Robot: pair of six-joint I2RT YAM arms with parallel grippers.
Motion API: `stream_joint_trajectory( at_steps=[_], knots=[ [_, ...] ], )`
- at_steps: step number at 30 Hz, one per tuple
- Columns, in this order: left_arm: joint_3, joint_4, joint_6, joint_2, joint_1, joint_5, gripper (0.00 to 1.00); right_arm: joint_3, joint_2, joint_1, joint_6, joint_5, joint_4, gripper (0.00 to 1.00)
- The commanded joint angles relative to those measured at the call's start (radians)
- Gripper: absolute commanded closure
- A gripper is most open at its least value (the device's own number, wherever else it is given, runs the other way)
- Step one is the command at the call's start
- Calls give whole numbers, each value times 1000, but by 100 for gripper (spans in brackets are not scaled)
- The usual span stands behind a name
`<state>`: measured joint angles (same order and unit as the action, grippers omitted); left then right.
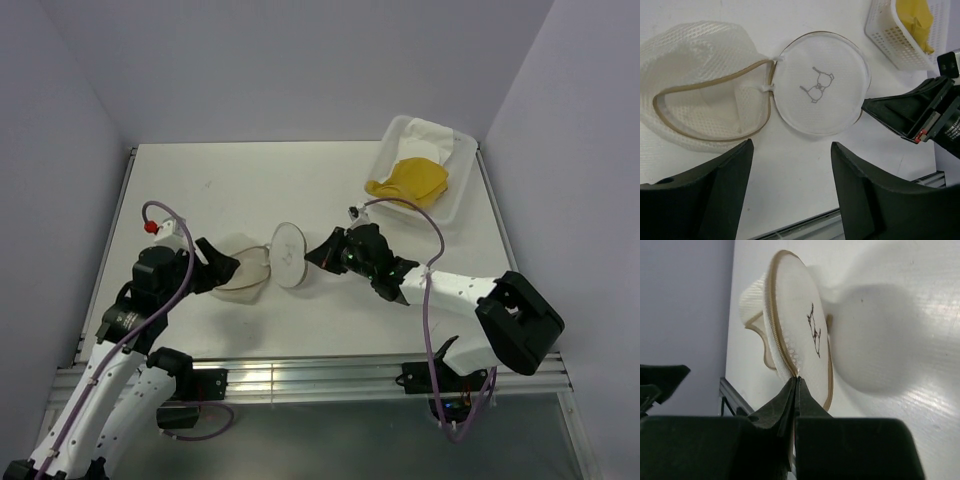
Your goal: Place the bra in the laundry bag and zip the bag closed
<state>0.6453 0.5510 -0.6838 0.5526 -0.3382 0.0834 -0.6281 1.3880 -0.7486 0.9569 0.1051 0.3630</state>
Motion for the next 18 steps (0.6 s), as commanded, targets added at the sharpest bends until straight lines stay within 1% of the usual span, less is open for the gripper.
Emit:
stream_joint_trajectory(
  at_steps=[1, 2, 3, 4, 5, 9, 10, 12, 13, 14, 15, 17, 18],
  knots=[
    [2, -20, -33, 23, -2, -57, 32, -21, -40, 14, 22, -88, 105, 100],
    [5, -14, -36, 52, -2, -71, 35, -13, -41, 31, 23, -102, 105, 100],
    [8, -11, -37, 69, -4, -79, 37, -9, -43, 44, 32, -104, 106, 100],
    [8, -13, -39, 79, -2, -117, 38, -4, -44, 60, 34, -104, 112, 100],
    [8, -17, -40, 102, -4, -135, 39, 4, -47, 80, 34, -134, 116, 100],
    [17, -23, -31, 176, -5, -220, 39, 5, -44, 97, -7, -162, 76, 100],
    [20, -25, -25, 190, -5, -232, 40, 7, -37, 100, -20, -162, 70, 98],
    [22, -33, -17, 224, -8, -241, 44, 13, -30, 104, -61, -171, 51, 84],
    [17, -40, 3, 231, -13, -208, 45, 10, -26, 104, -79, -174, 36, 75],
    [20, -46, 7, 251, -19, -197, 46, -13, -20, 104, -101, -174, -14, 50],
    [24, -40, 6, 263, -27, -198, 46, -28, -17, 104, -142, -177, -48, 43],
    [21, -42, 12, 300, -51, -205, 46, -16, -41, 103, -164, -185, -50, 35],
    [20, -55, 15, 317, -53, -192, 45, -9, -55, 104, -181, -177, -41, 35]
  ],
)
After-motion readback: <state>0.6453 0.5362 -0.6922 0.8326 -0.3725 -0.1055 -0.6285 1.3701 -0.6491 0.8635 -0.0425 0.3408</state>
